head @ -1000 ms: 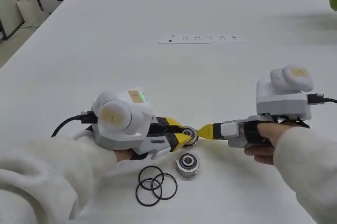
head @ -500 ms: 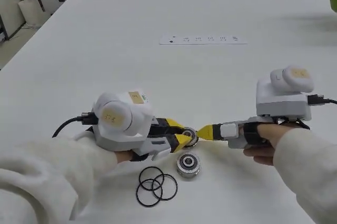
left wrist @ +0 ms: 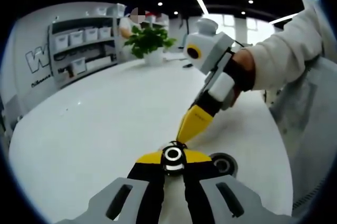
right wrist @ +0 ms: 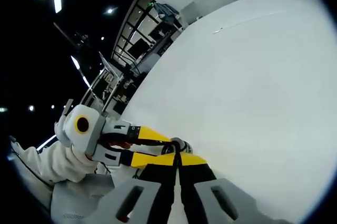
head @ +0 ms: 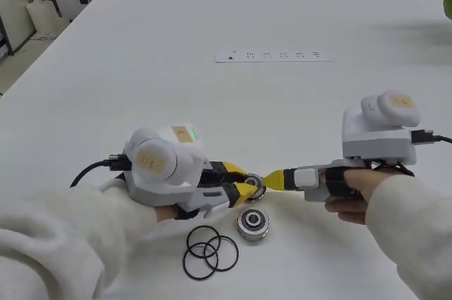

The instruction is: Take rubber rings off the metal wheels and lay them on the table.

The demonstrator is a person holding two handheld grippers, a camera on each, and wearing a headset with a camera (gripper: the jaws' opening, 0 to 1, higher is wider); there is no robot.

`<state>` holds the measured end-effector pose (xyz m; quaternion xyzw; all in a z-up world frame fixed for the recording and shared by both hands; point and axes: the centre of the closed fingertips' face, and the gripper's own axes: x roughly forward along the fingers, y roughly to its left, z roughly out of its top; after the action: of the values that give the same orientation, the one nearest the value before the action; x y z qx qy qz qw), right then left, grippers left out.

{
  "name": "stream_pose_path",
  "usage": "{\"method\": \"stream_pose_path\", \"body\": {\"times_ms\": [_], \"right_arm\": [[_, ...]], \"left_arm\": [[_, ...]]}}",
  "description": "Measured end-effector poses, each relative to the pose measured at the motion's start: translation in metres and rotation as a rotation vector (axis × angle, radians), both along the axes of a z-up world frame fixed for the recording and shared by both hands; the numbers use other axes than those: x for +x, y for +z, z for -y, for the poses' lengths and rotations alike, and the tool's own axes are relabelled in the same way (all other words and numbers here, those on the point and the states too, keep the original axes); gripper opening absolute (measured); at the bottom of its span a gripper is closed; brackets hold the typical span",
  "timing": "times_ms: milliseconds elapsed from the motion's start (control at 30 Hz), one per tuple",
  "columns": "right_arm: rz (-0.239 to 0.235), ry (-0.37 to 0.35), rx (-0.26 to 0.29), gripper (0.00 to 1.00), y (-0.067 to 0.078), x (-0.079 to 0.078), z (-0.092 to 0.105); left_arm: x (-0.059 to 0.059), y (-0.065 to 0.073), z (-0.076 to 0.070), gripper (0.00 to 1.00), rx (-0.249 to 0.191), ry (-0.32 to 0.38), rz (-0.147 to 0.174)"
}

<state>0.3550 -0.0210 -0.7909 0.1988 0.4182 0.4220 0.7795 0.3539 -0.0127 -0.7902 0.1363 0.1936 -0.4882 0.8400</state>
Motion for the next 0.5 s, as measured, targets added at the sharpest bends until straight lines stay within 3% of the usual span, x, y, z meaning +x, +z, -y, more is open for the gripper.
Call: {"method": "stream_pose_path", "body": {"times_ms": [500], "right_arm": [[0.0, 0.0, 0.009, 0.0, 0.0027, -0.0023, -0.0024]], "left_arm": [[0.0002, -0.0002, 0.0001, 0.14, -0.002, 0.006, 0.001]]}}
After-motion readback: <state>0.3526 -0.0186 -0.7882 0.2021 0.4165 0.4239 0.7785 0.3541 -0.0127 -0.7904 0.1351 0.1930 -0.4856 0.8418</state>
